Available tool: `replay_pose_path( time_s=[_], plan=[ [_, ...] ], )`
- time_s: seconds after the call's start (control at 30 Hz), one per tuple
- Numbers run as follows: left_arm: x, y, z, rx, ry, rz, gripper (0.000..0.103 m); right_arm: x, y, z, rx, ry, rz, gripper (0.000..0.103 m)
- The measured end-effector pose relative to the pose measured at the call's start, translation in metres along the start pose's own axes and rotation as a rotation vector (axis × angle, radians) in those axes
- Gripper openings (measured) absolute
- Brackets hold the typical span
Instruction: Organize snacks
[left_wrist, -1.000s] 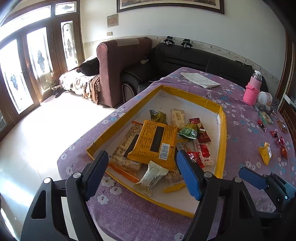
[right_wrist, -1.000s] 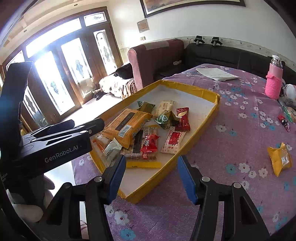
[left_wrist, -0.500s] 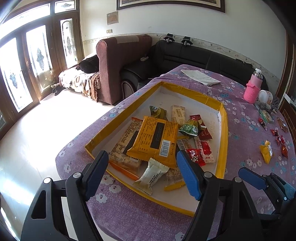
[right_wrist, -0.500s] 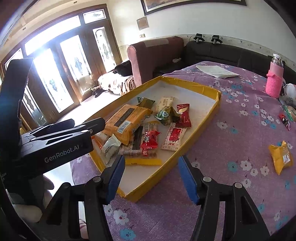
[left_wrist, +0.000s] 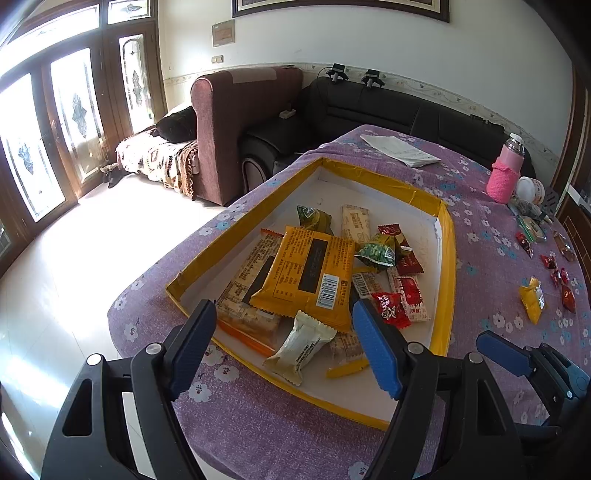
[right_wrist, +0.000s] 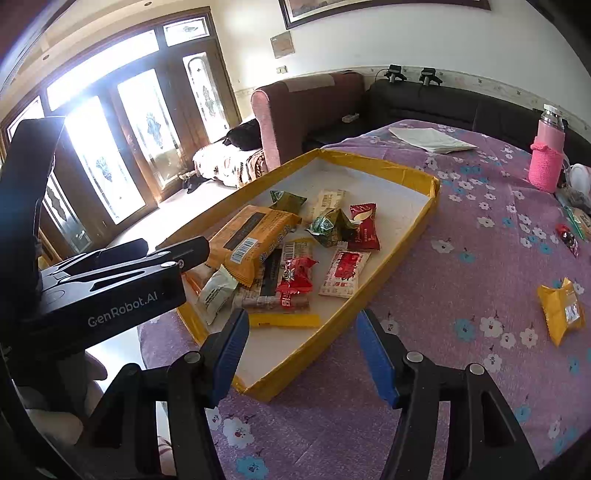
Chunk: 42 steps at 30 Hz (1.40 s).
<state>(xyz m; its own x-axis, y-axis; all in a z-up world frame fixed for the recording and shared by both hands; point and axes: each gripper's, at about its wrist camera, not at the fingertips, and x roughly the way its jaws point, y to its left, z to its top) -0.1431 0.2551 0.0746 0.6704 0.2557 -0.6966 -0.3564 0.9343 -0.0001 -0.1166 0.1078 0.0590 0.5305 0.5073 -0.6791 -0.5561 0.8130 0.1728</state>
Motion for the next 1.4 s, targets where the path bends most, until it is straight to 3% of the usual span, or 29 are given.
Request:
replay_pose_path(
  time_s=[1.07, 1.27, 1.4],
  plan=[
    [-0.006, 0.002, 0.0, -0.011, -0.005, -0.03, 0.077, -0.003, 0.005, 0.001, -0.015, -0.025, -0.069, 0.066],
    [-0.016, 0.004, 0.0, -0.023, -0.037, -0.045, 0.077, -0.008, 0.009, -0.001, -0.024, -0.042, -0.091, 0.067],
    [-0.035, 0.007, 0.0, -0.032, -0.1, -0.049, 0.077, -0.014, 0.01, -0.003, -0.021, -0.053, -0.096, 0.068]
  ],
)
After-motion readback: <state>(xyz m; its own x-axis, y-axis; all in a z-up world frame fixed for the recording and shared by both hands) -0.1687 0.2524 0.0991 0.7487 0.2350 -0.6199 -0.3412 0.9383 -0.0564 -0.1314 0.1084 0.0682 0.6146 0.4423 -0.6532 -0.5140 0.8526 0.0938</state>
